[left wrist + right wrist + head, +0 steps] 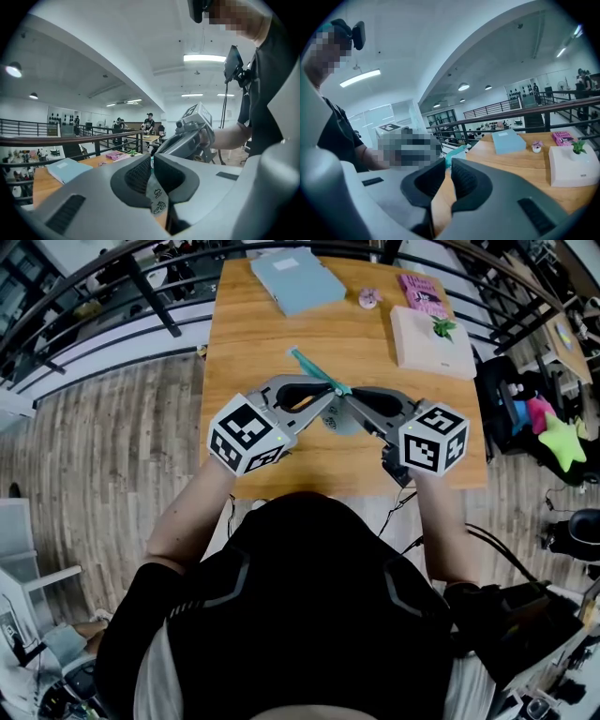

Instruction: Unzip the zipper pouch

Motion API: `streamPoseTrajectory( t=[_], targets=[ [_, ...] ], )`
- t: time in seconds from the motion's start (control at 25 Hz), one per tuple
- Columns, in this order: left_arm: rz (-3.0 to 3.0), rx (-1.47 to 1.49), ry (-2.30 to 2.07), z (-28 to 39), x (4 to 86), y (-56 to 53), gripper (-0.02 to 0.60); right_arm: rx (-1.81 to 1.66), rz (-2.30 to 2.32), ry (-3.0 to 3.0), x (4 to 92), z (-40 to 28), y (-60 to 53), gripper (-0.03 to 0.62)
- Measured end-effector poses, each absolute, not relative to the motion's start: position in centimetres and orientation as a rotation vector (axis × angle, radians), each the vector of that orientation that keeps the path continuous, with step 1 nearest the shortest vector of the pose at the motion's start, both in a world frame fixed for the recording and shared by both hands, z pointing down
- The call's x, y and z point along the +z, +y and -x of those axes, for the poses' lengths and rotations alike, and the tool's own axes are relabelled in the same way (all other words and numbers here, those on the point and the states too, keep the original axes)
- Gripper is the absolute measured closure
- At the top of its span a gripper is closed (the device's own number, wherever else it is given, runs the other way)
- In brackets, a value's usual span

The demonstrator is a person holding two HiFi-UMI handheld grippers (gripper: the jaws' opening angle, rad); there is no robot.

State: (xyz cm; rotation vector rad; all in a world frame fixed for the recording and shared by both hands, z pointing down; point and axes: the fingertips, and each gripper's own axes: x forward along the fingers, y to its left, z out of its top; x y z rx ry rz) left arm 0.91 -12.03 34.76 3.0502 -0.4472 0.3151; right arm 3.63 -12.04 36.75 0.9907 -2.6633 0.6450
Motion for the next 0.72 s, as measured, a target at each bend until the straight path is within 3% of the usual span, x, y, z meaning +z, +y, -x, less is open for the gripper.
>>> streamPoseTrajectory(
  t=[0.72],
  targets=[
    [-2.988,0.350,-0.463,-0.86,35.40,-11.67,0.547,0.662,-0.961,-2.685,36.63,-3.18,-11.92,0.545]
  ],
)
